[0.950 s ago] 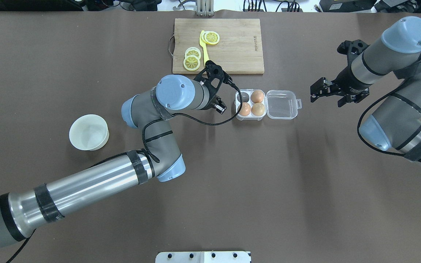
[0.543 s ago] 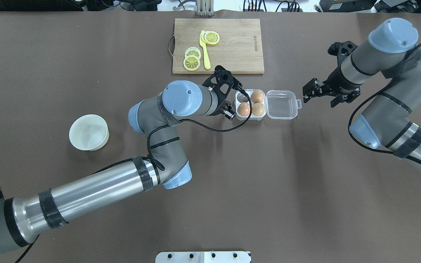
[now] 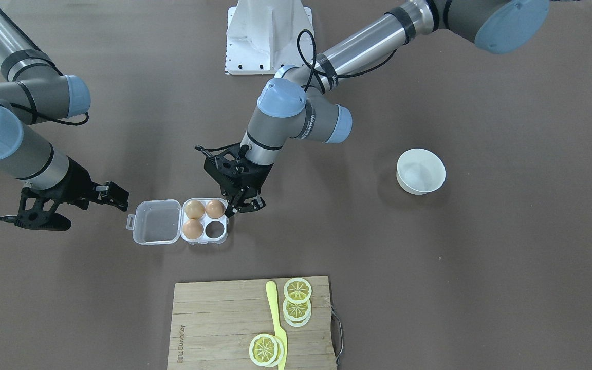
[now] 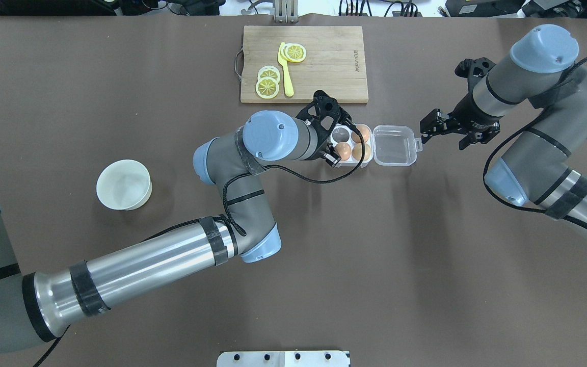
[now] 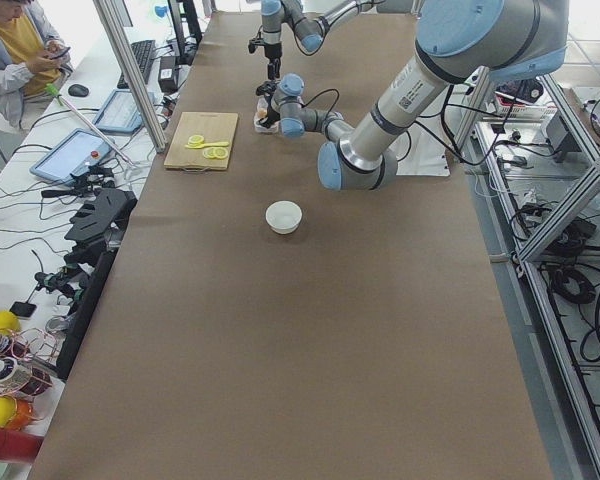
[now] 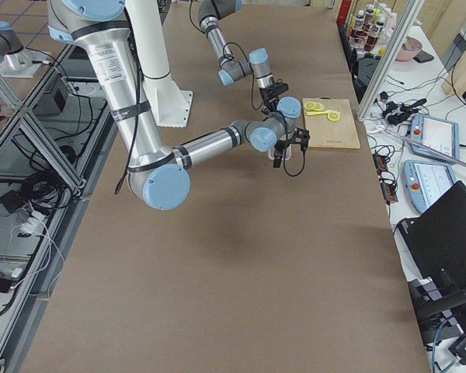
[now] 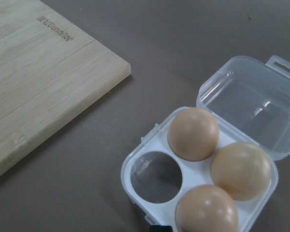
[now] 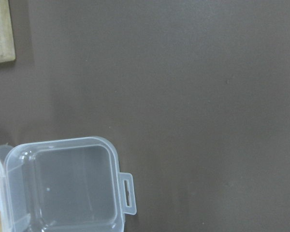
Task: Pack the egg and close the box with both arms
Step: 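Position the right gripper at the open lid's edge and grip it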
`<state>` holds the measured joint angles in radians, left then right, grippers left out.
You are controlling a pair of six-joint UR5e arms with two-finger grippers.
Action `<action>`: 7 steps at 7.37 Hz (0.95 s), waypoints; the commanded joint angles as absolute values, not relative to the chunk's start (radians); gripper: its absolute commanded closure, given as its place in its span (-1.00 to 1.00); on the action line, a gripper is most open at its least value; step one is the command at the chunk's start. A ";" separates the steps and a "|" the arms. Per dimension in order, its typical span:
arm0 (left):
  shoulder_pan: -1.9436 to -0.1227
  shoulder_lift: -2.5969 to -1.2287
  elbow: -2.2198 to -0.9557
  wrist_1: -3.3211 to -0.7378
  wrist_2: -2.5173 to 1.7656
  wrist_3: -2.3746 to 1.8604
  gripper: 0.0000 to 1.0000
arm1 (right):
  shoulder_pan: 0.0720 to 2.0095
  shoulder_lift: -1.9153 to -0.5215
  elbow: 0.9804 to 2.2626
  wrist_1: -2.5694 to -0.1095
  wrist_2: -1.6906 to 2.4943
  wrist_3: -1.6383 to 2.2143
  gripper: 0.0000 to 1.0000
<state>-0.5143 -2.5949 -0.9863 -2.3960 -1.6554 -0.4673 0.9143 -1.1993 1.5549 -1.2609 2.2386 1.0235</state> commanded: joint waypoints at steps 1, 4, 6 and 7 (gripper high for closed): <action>-0.560 -2.600 -0.983 -2.395 -1.690 -0.434 1.00 | 0.914 -1.184 1.555 -1.261 2.241 1.032 -0.93; -0.557 -2.599 -0.967 -2.390 -1.680 -0.433 1.00 | 0.910 -1.175 1.527 -1.259 2.243 1.048 -0.92; -0.555 -2.599 -0.966 -2.390 -1.678 -0.433 1.00 | 0.908 -1.143 1.482 -1.259 2.273 1.049 -0.61; -0.555 -2.600 -0.966 -2.390 -1.678 -0.433 1.00 | 0.908 -1.141 1.470 -1.258 2.292 1.048 -0.38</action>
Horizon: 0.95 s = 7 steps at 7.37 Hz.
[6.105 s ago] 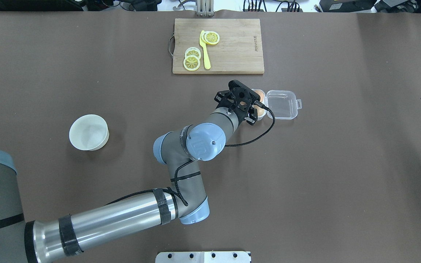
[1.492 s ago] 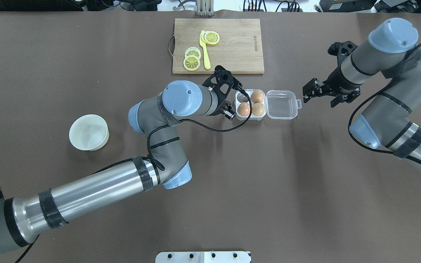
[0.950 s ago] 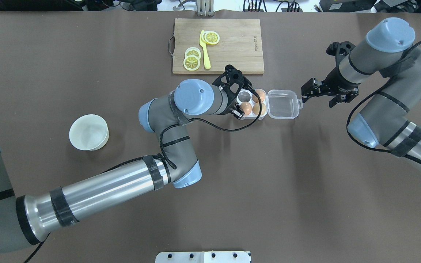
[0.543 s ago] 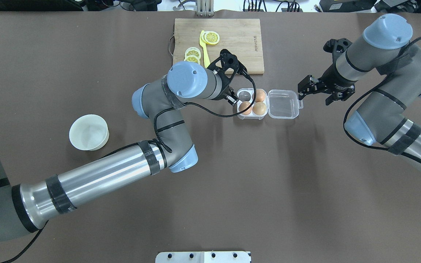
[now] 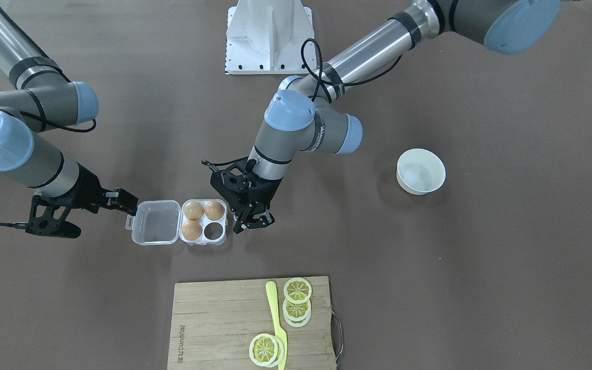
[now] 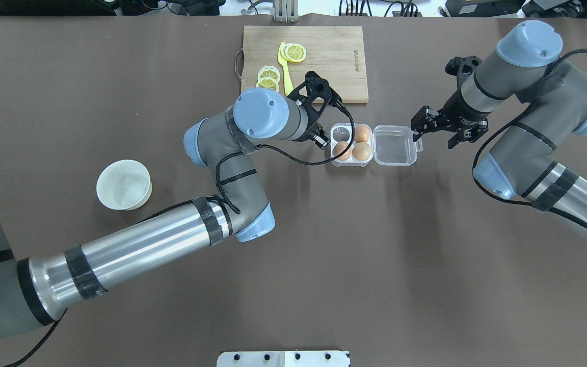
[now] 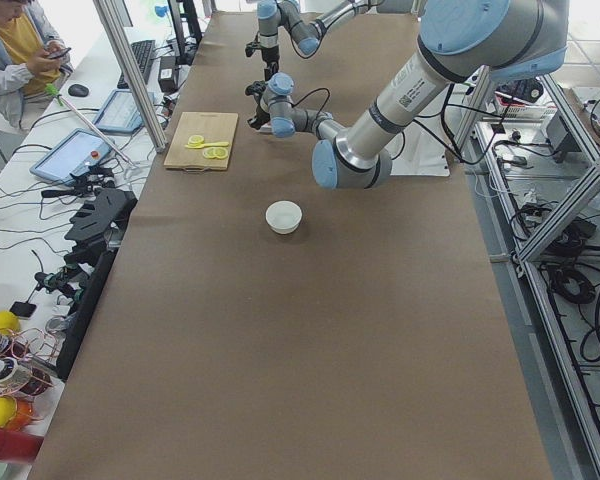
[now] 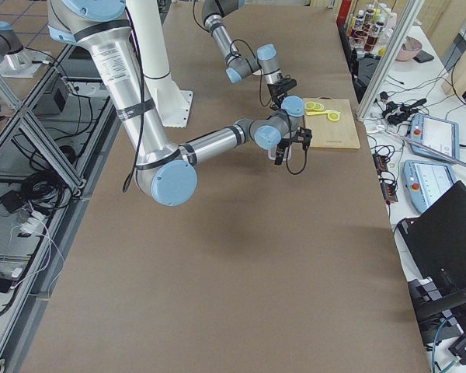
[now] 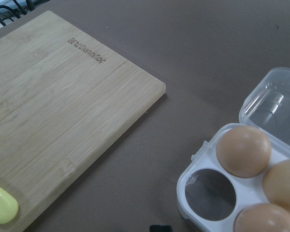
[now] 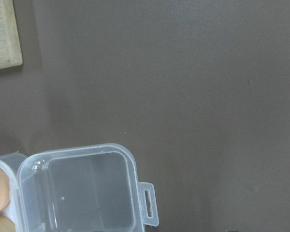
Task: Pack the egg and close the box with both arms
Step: 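Position the right gripper at the open lid's edge and grip it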
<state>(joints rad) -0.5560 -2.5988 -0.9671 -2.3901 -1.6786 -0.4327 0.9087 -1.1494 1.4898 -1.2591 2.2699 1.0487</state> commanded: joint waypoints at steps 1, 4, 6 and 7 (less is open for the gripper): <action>-0.555 -2.600 -0.966 -2.388 -1.678 -0.433 1.00 | 0.911 -1.143 1.416 -1.153 2.321 1.049 -0.32; -0.557 -2.602 -0.966 -2.388 -1.677 -0.433 1.00 | 0.925 -1.146 1.345 -1.020 2.381 1.101 -0.12; -0.557 -2.602 -0.966 -2.388 -1.669 -0.433 1.00 | 0.928 -1.143 1.344 -1.019 2.382 1.101 0.08; -0.557 -2.602 -0.966 -2.388 -1.661 -0.434 1.00 | 0.928 -1.143 1.344 -1.006 2.385 1.101 0.09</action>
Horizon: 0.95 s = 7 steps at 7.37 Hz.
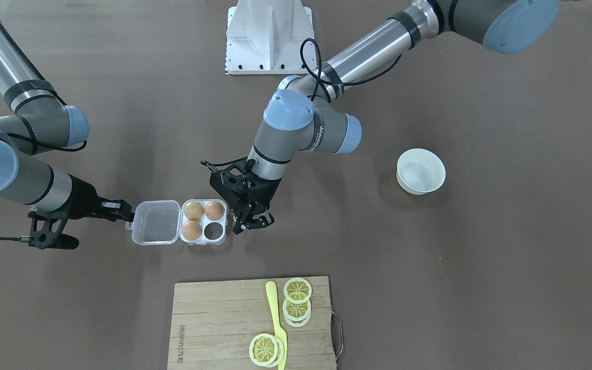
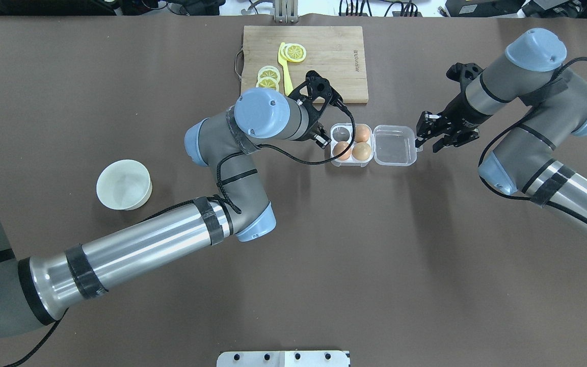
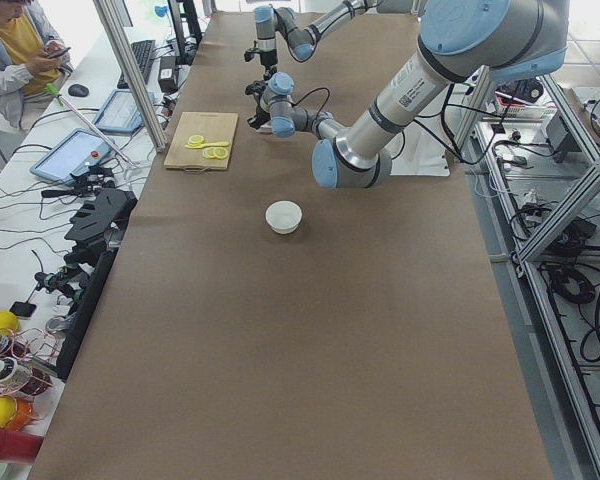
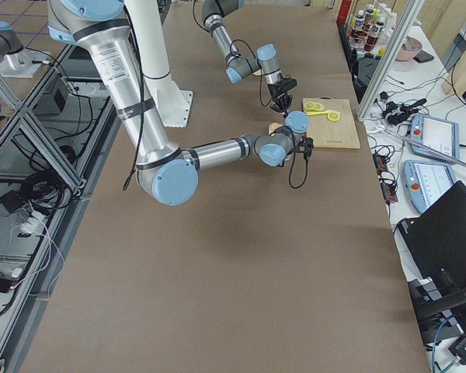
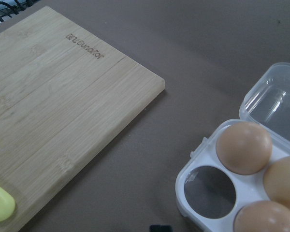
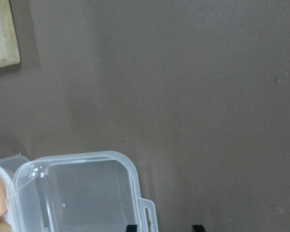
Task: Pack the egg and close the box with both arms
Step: 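Position the right gripper at the open lid's edge and grip it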
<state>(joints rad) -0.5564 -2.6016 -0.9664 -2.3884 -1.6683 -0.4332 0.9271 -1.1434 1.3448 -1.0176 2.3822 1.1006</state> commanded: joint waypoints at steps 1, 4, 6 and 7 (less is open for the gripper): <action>-0.557 -2.602 -0.966 -2.388 -1.661 -0.433 1.00 | 0.928 -1.143 1.341 -0.988 2.399 1.103 0.09; -0.557 -2.602 -0.966 -2.388 -1.655 -0.433 1.00 | 0.930 -1.143 1.329 -0.979 2.407 1.103 0.07; -0.557 -2.602 -0.966 -2.388 -1.649 -0.433 1.00 | 0.968 -1.140 1.325 -0.980 2.452 1.088 0.26; -0.557 -2.602 -0.966 -2.388 -1.649 -0.434 1.00 | 0.974 -1.147 1.322 -0.979 2.451 1.037 0.45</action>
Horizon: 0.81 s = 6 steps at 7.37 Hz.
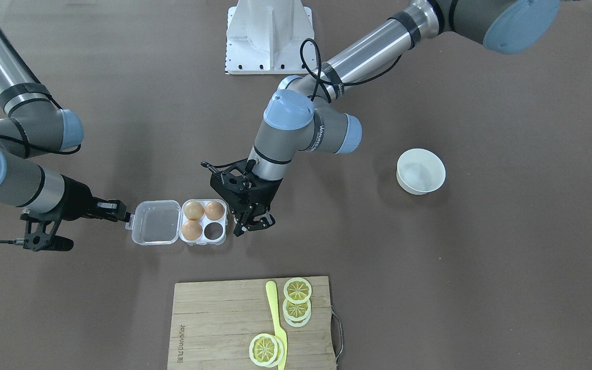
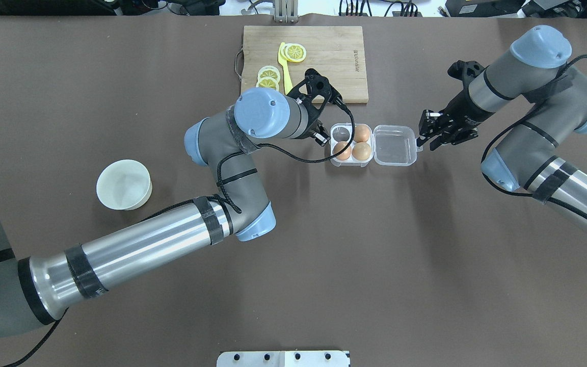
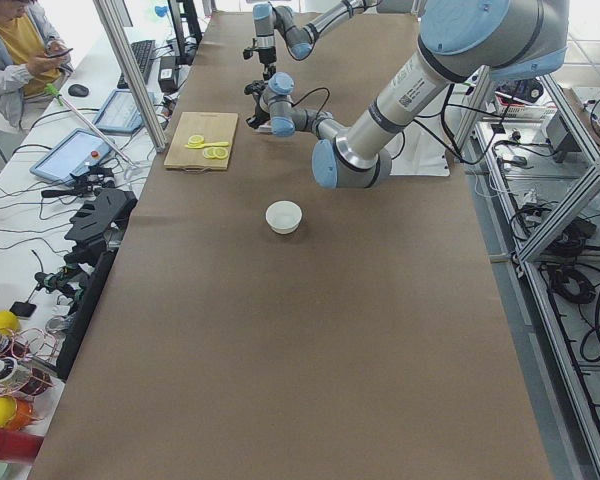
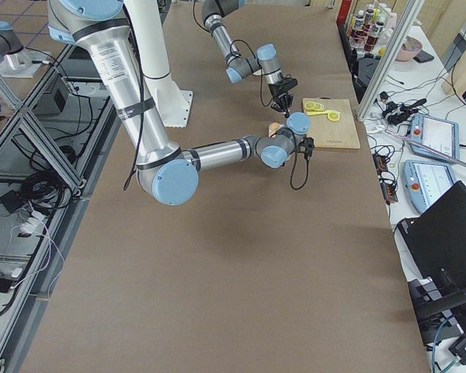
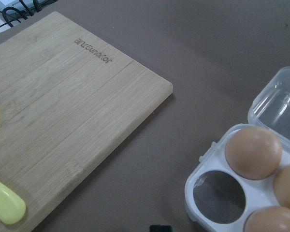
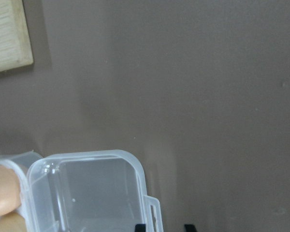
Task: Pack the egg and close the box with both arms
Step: 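Position the right gripper at the open lid's edge and grip it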
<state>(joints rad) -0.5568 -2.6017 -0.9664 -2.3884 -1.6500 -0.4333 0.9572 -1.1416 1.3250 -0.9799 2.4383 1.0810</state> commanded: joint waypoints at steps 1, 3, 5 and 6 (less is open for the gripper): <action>-0.557 -2.602 -0.966 -2.388 -1.649 -0.434 1.00 | 0.973 -1.152 1.318 -0.977 2.450 0.964 0.52; -0.557 -2.602 -0.966 -2.388 -1.649 -0.434 1.00 | 0.954 -1.163 1.322 -0.974 2.439 0.797 0.53; -0.557 -2.602 -0.966 -2.388 -1.647 -0.434 1.00 | 0.951 -1.186 1.327 -0.974 2.436 0.587 0.73; -0.557 -2.602 -0.966 -2.388 -1.647 -0.434 1.00 | 0.951 -1.181 1.327 -0.974 2.434 0.588 1.00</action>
